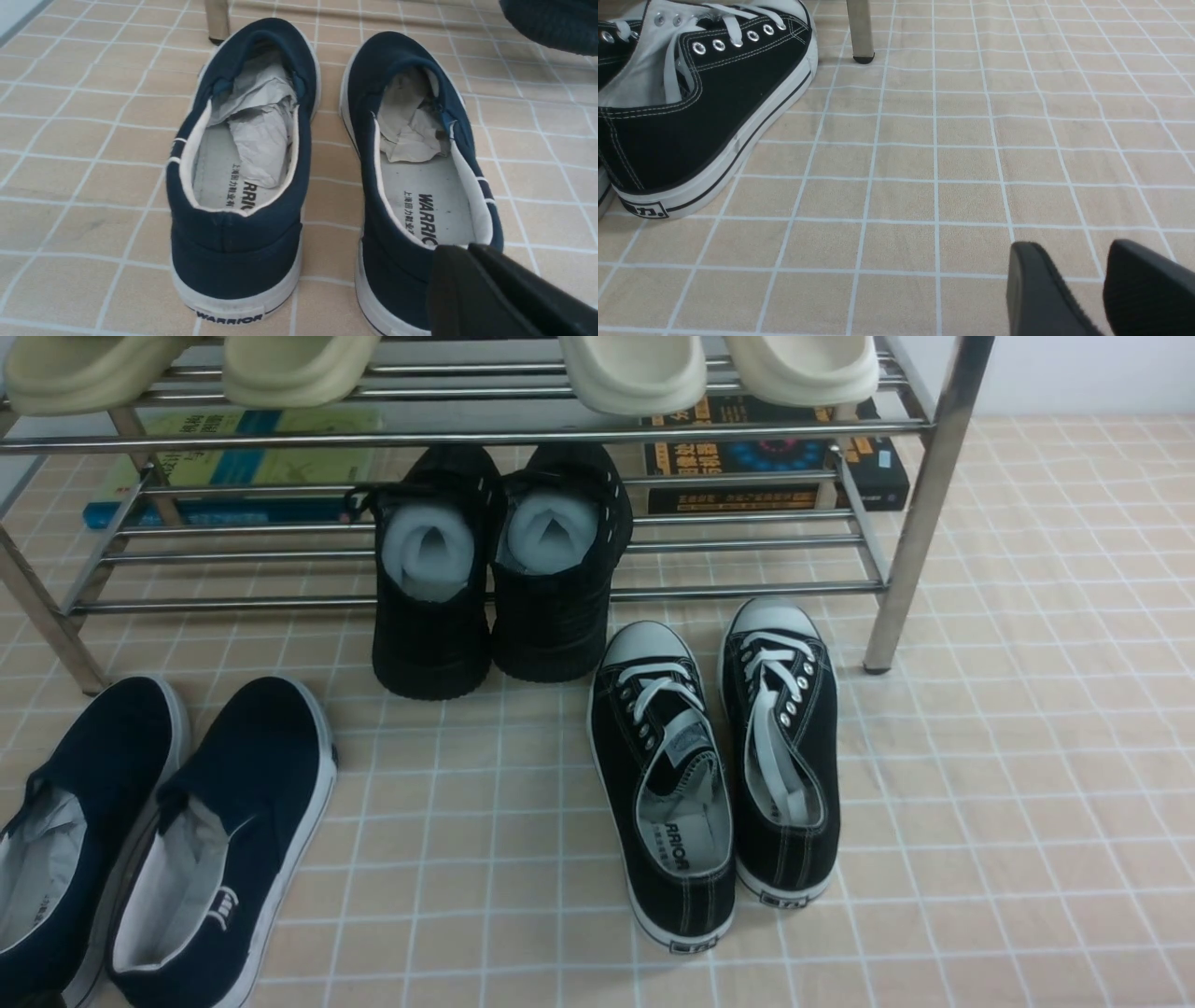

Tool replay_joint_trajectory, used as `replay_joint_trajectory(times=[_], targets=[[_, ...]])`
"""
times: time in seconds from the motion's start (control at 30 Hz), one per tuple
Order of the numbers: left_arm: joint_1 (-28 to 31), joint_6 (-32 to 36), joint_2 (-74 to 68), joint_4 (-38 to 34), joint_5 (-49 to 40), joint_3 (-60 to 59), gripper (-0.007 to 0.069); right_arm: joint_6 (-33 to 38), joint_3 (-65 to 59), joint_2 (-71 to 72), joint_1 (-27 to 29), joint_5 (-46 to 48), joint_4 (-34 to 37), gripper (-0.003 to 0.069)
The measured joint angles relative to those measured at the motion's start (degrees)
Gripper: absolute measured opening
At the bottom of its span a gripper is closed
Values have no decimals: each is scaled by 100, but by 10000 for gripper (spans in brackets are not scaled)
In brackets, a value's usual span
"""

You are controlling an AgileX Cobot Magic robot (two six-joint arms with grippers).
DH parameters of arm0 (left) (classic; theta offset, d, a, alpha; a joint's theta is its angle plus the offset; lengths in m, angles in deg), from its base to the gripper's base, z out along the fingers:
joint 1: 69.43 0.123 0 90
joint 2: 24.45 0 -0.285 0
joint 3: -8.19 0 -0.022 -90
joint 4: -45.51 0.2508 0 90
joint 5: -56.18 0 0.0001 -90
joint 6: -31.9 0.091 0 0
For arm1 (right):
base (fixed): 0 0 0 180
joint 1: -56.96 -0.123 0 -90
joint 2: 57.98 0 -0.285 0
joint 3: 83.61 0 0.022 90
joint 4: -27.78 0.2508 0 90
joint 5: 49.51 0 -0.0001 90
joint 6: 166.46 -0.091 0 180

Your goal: Take the shoes off the shelf from the light coffee tablecloth by hand.

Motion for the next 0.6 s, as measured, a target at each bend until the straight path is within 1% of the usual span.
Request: replay_joint_trajectory(times=[0.27, 0.6], targets=[[424, 0, 0, 20, 4, -2, 48, 0, 0, 0, 0, 0, 0, 240], [424, 0, 0, 21, 4, -2, 55, 0, 0, 0, 0, 0, 0, 240]])
